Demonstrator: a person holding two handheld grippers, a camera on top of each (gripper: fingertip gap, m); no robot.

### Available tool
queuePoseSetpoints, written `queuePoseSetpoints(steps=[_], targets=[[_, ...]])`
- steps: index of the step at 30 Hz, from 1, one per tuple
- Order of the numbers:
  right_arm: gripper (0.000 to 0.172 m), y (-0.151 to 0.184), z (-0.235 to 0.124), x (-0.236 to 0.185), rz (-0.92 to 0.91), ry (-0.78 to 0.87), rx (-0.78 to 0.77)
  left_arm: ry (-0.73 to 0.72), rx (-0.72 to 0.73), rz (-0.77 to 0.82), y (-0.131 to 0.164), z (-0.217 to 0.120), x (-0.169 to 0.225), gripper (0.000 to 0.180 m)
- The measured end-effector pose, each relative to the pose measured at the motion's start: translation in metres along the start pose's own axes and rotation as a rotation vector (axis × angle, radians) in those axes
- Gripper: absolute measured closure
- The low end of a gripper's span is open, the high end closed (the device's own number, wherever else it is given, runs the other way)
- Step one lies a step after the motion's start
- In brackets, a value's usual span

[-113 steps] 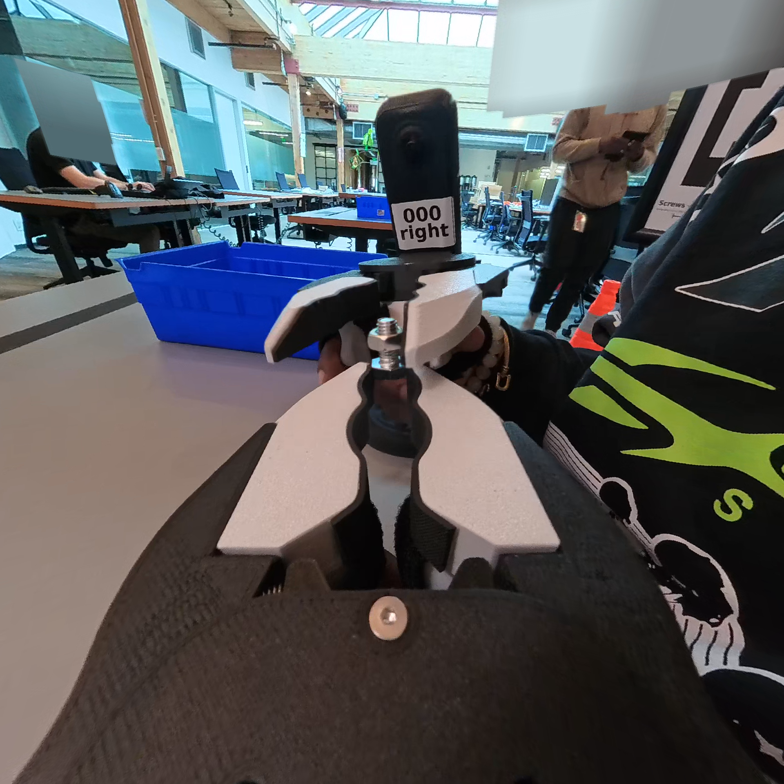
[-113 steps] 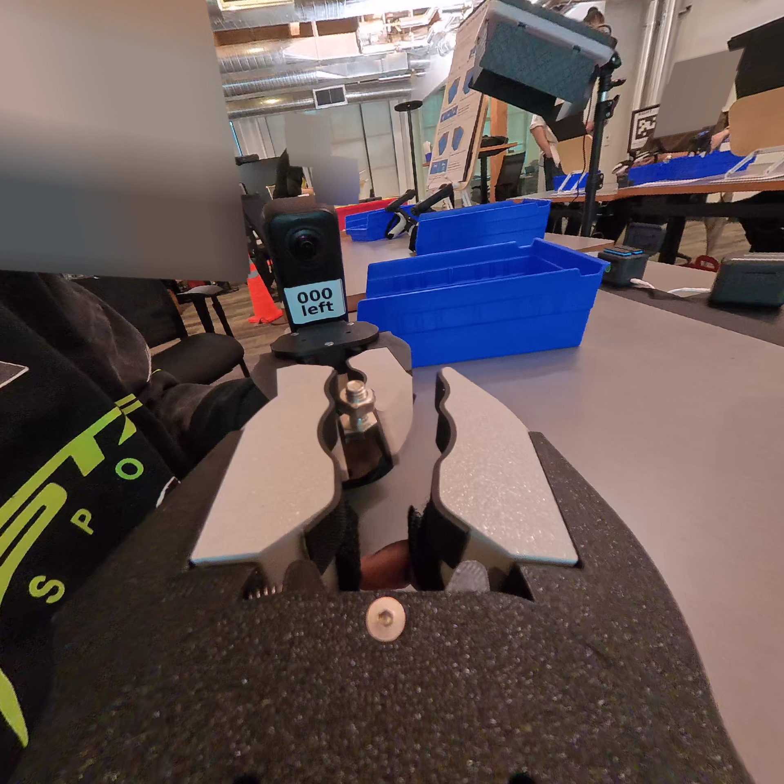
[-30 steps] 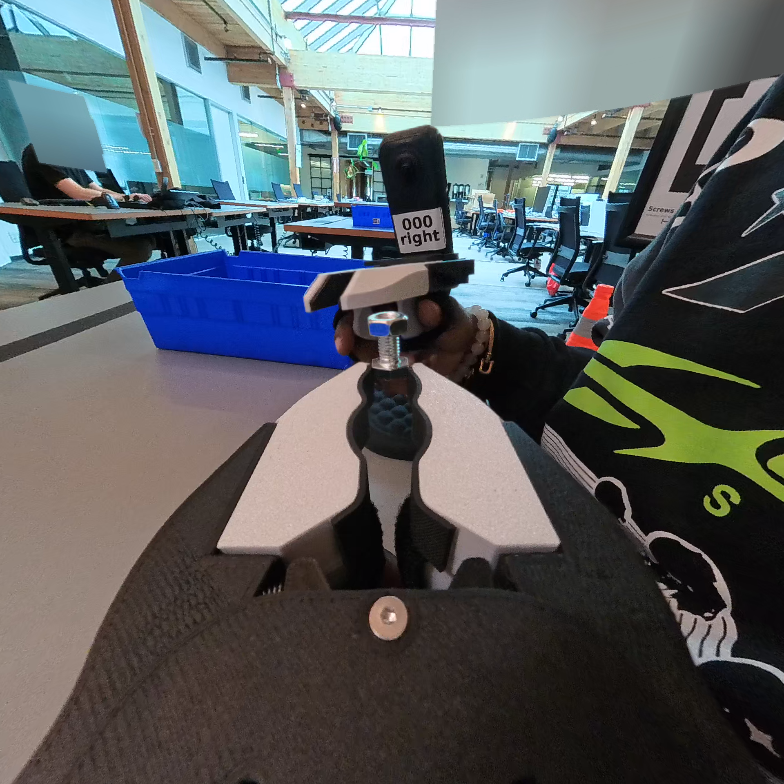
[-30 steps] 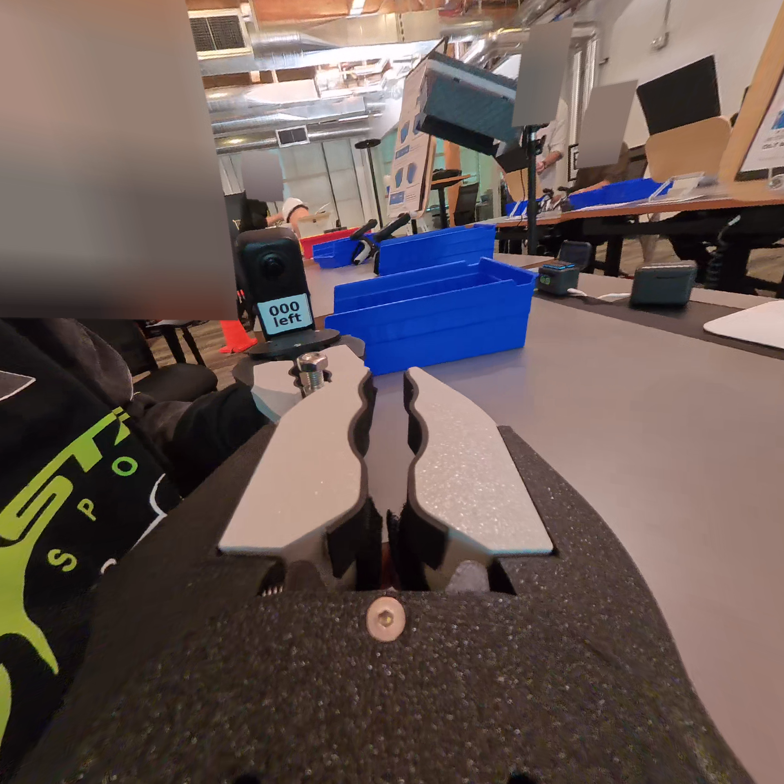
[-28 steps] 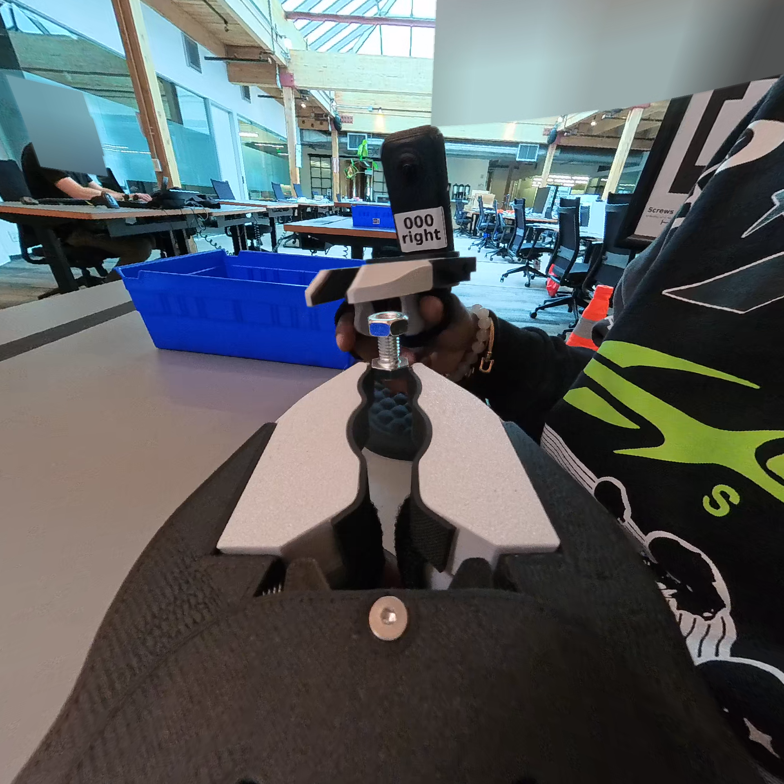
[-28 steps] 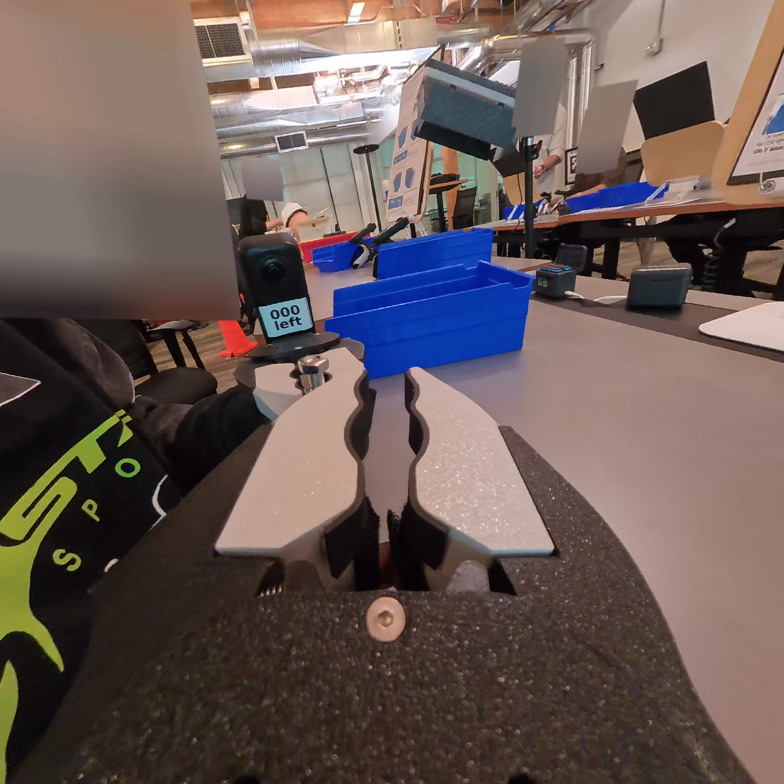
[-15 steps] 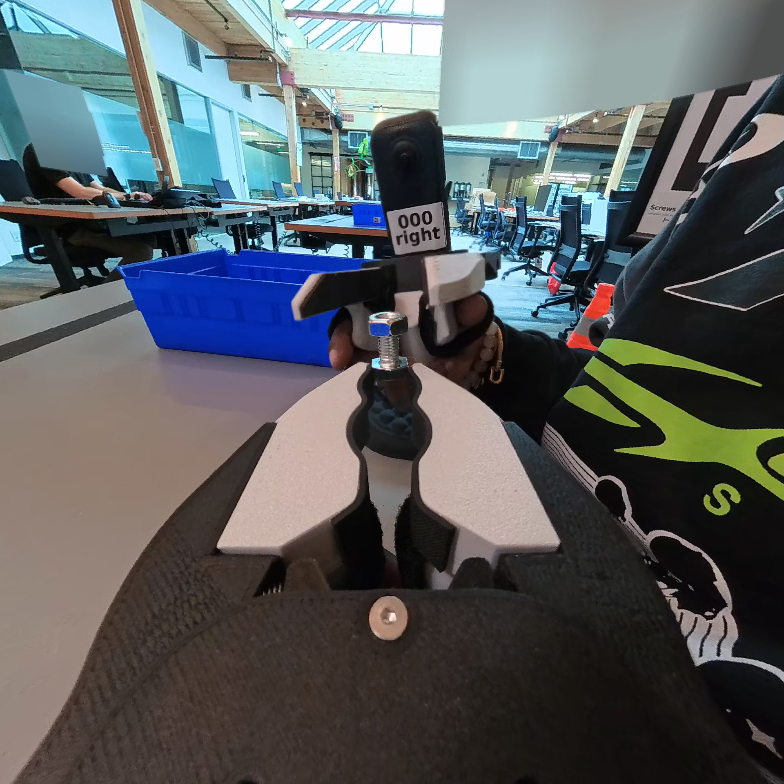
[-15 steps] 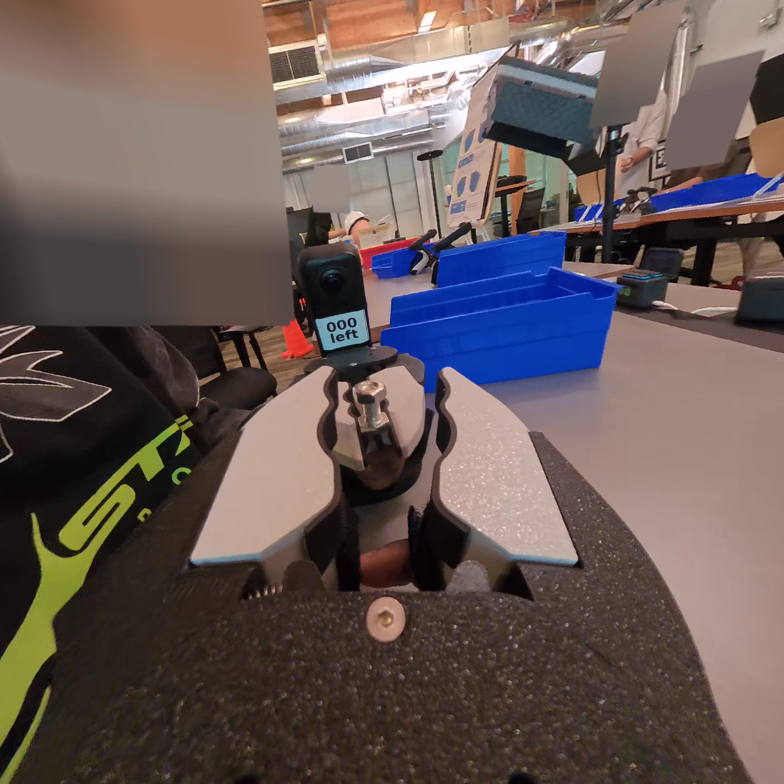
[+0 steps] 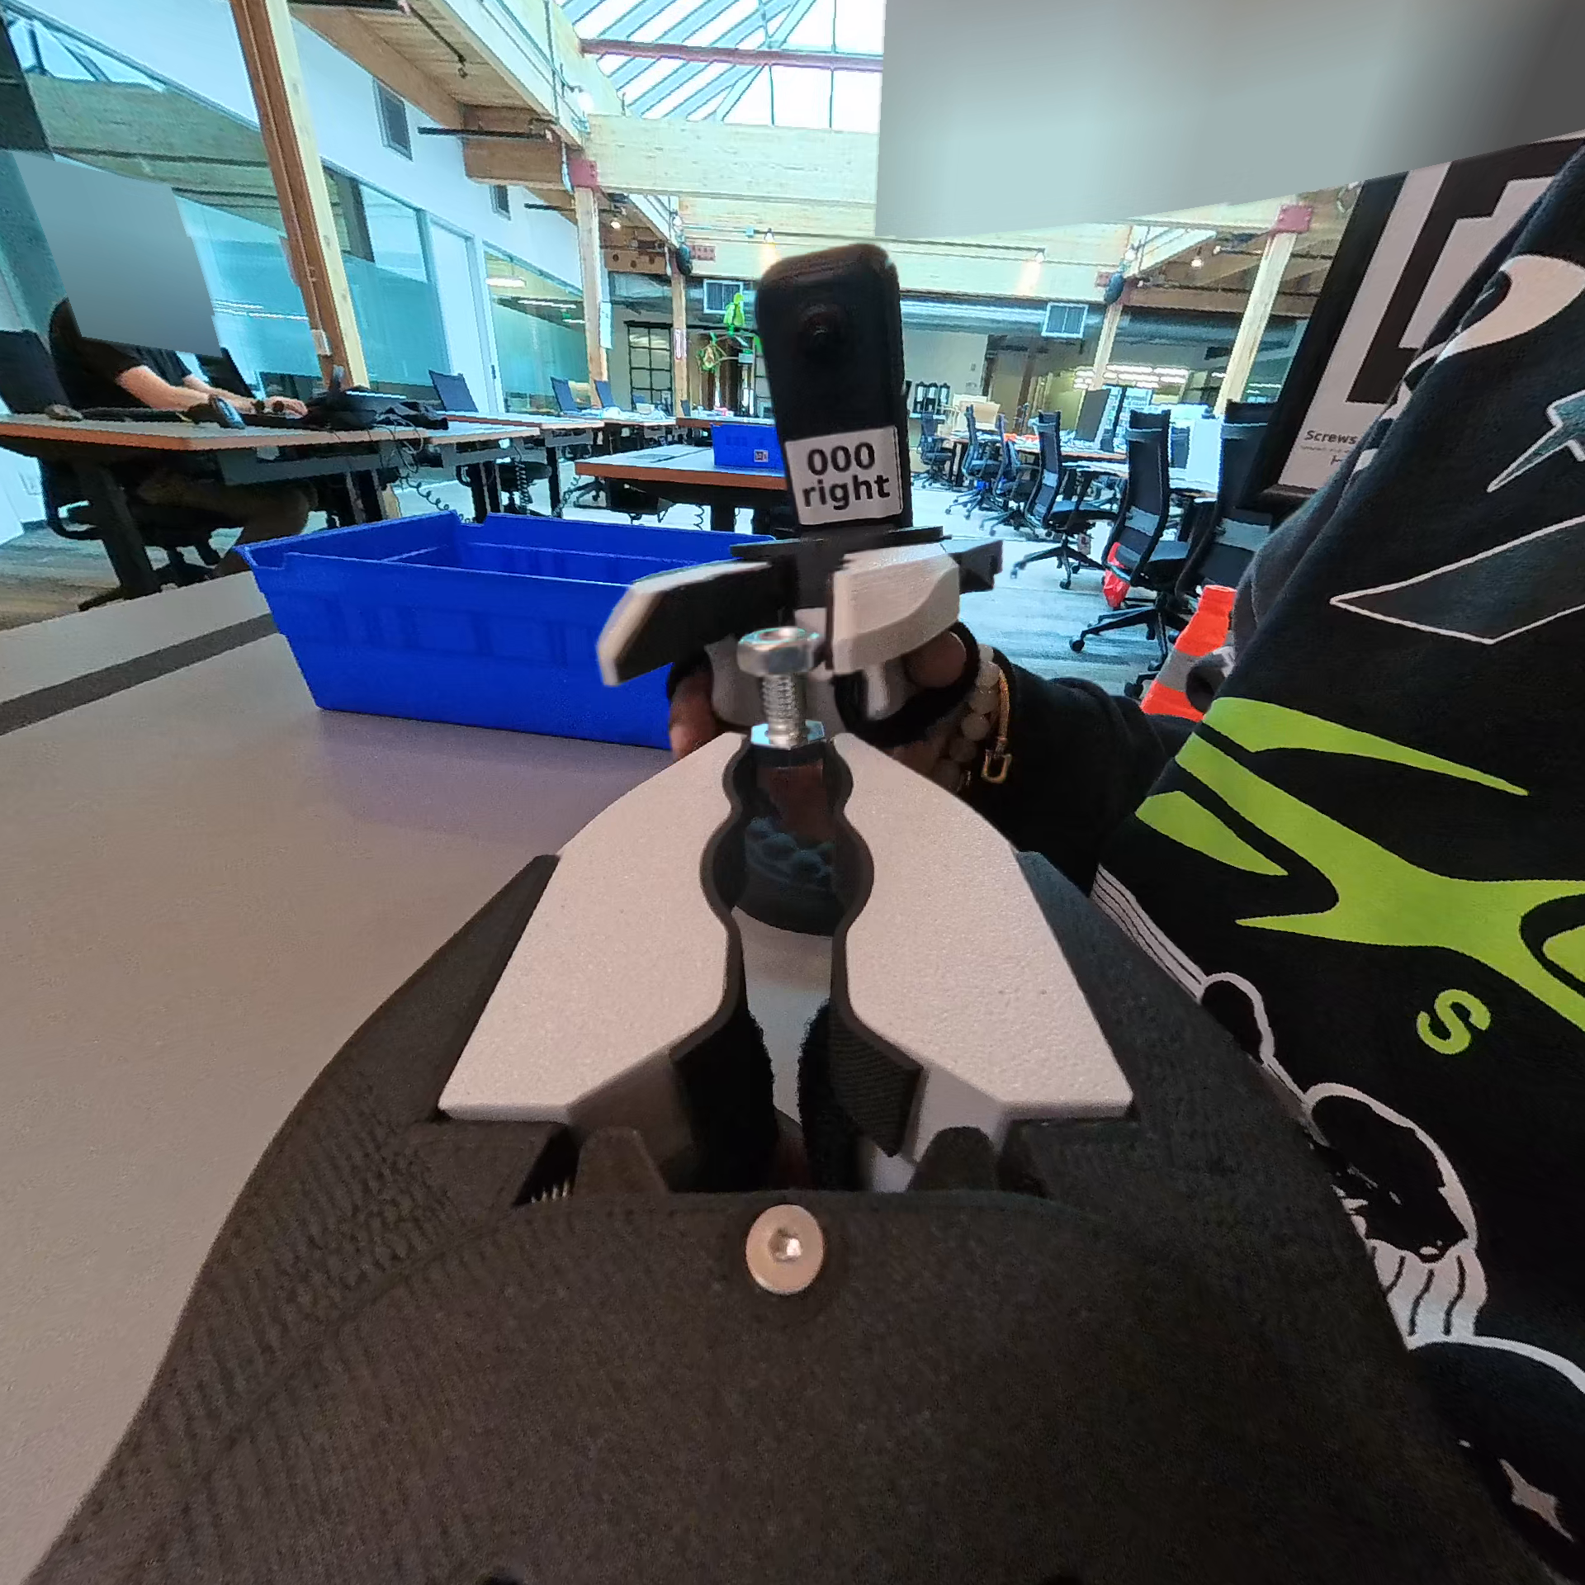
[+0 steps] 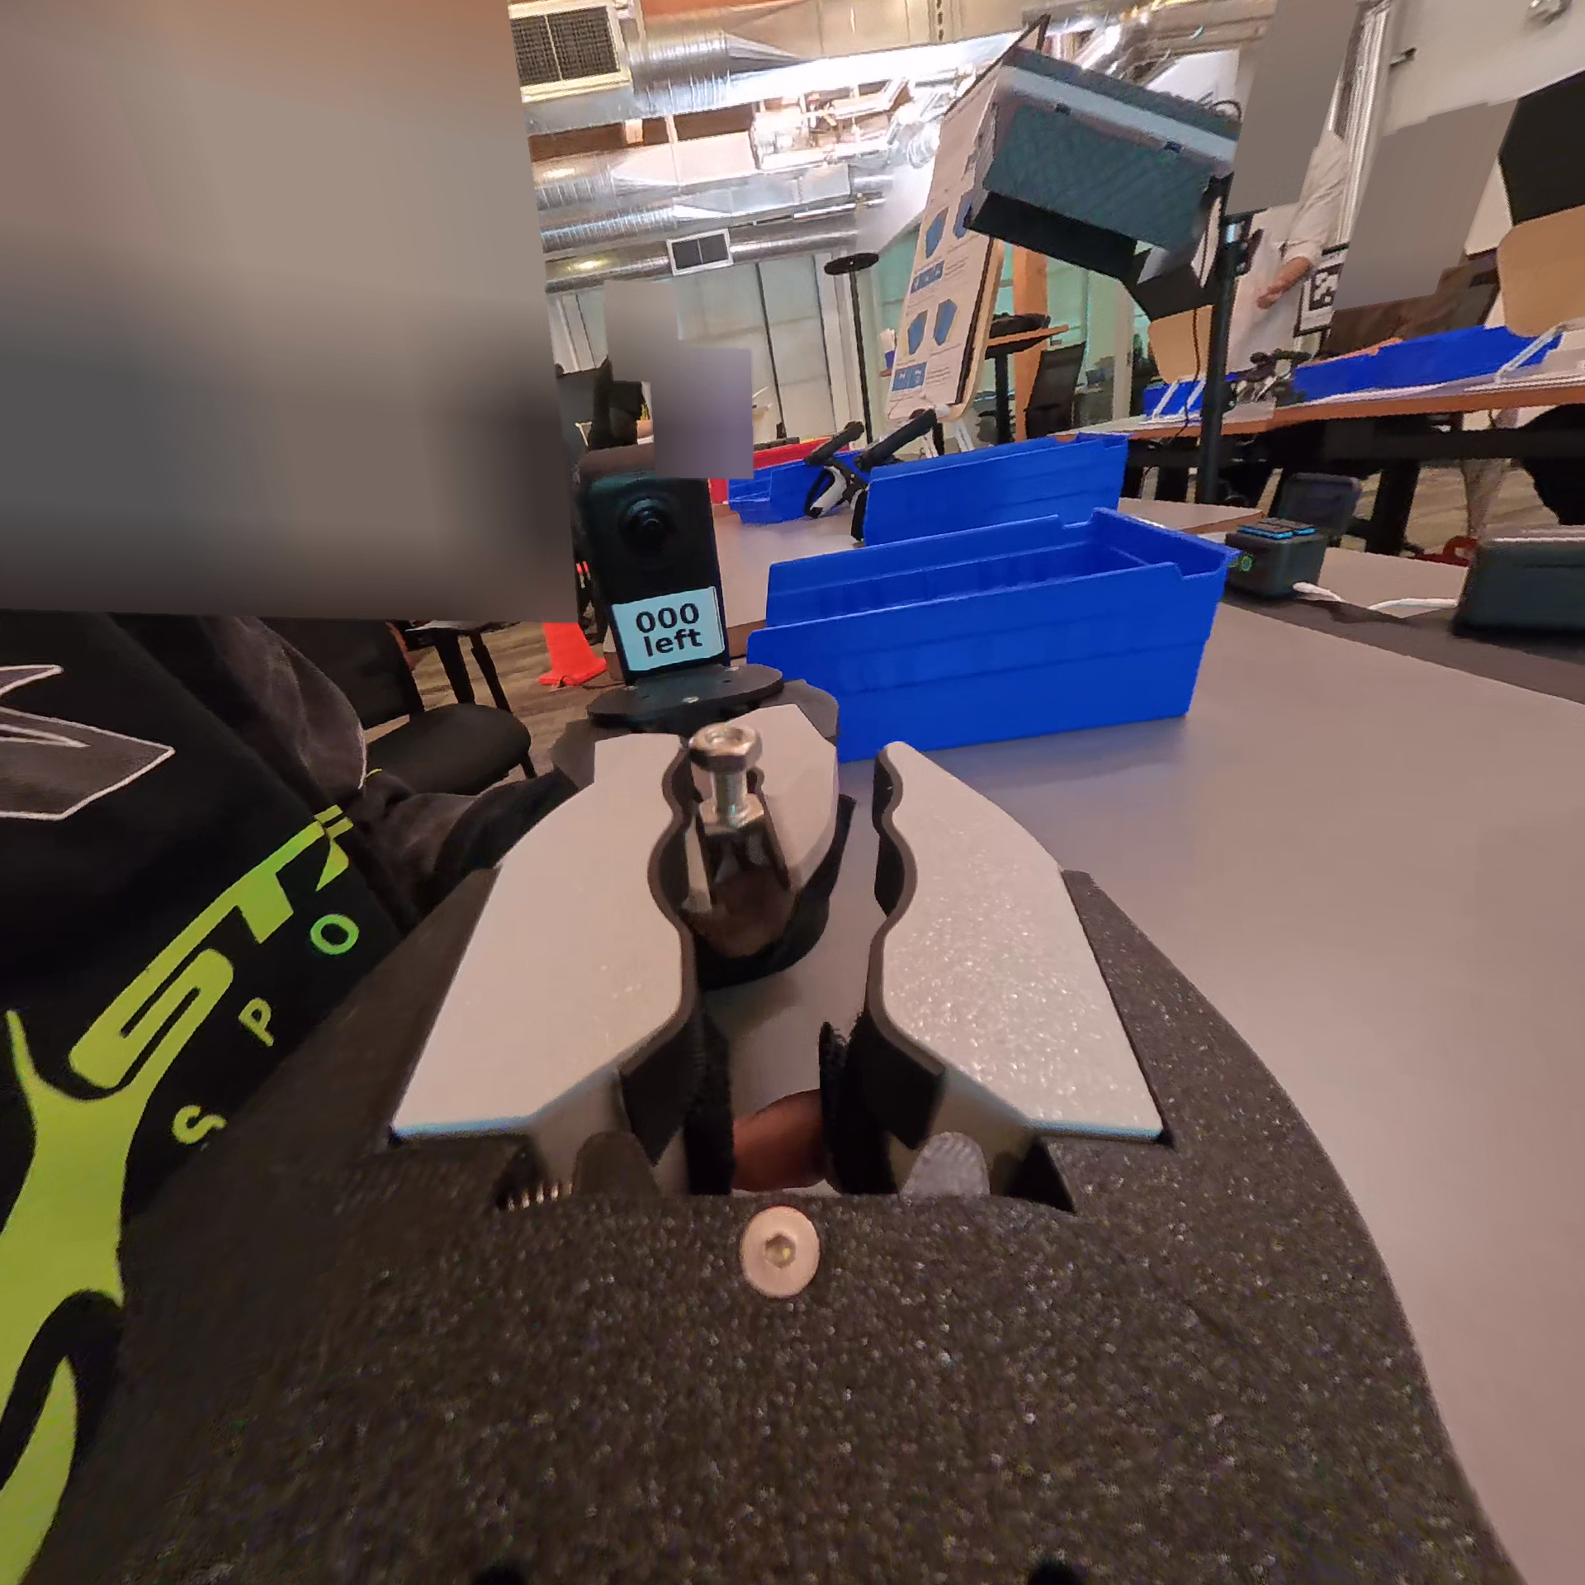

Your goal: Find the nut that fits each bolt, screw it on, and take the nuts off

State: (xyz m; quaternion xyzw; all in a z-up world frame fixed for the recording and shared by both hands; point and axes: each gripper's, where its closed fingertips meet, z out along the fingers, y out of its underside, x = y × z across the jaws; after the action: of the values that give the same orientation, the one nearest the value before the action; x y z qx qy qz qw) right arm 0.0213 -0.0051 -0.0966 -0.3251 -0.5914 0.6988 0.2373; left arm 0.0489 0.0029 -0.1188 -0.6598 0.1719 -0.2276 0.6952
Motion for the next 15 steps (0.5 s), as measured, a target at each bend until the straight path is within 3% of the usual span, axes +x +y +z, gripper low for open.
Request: queuePoseSetpoints(steps=[2, 4, 15], targets=[[0.151, -0.003, -0.012, 0.009, 0.001, 0.054, 0.023, 0.009, 0.007, -0.002, -0.001, 0.0, 0.001, 0.166], [0.159, -0.006, -0.025, 0.019, -0.003, 0.11, 0.051, 0.006, 0.001, 0.004, 0.0, 0.0, 0.001, 0.166], [0.145, -0.008, -0.016, 0.004, 0.001, 0.026, 0.05, 0.001, -0.006, 0.007, 0.001, 0.001, 0.001, 0.166]])
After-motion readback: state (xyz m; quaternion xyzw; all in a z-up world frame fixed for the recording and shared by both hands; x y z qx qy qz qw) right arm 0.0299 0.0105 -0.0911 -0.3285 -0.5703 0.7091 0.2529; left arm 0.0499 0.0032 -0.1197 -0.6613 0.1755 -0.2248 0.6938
